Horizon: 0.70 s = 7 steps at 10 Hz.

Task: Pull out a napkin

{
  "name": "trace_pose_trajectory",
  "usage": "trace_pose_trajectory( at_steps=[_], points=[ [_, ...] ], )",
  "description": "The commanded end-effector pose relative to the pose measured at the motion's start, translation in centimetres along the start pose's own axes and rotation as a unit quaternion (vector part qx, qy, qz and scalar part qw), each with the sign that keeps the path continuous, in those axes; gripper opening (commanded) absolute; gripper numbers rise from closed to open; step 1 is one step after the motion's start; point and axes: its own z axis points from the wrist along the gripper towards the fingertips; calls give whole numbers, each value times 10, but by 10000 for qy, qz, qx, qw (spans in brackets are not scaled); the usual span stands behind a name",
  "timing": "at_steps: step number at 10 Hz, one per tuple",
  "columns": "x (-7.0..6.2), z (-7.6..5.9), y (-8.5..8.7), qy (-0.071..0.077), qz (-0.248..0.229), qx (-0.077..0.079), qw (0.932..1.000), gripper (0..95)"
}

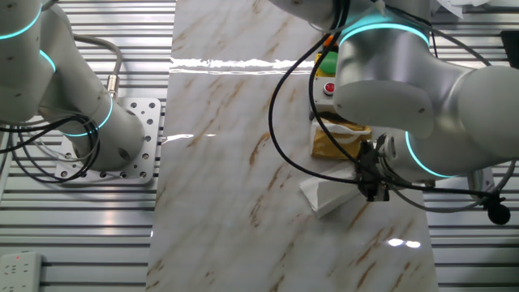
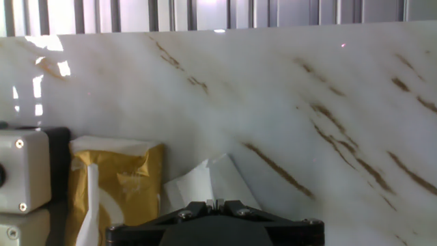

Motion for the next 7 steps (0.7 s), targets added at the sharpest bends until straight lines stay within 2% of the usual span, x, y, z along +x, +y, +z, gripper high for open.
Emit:
trace_pose_trajectory(
  at_steps=[1, 4, 7],
  points=[
    [-1, 0, 0, -7, -18, -8, 10000, 950],
    [-1, 0, 0, 2, 6, 13, 10000, 950],
    [1, -5, 1, 44, 257, 46, 9996, 950]
  ],
)
